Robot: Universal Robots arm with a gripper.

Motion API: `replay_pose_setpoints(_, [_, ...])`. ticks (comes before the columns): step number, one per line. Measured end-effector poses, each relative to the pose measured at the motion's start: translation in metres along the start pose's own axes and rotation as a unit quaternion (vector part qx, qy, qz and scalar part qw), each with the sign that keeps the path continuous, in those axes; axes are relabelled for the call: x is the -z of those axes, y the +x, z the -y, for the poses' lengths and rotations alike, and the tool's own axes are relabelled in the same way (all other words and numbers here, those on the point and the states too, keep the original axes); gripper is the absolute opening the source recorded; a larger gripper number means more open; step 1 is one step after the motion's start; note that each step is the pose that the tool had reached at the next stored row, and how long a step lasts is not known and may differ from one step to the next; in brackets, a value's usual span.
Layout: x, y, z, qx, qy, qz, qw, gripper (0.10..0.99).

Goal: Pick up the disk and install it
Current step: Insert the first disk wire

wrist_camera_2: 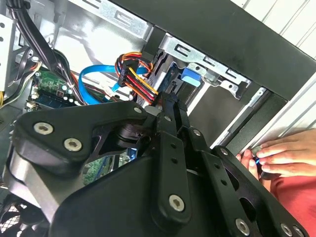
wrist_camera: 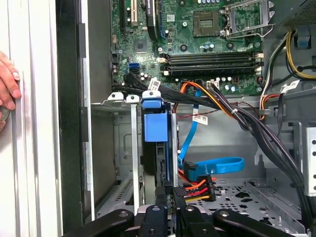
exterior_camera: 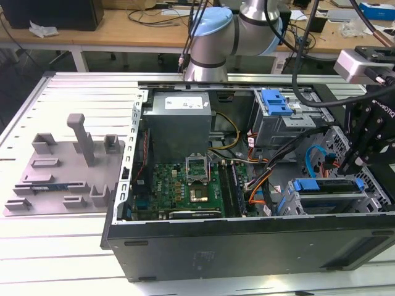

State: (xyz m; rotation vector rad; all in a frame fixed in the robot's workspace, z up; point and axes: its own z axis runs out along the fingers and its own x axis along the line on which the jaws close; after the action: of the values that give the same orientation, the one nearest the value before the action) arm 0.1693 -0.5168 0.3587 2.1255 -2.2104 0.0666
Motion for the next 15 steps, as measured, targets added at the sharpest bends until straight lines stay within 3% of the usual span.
replay_pose_setpoints(15, [-0.0014, 0.0024, 0.0008, 0.0, 0.0, 0.0, 1.0, 0.169])
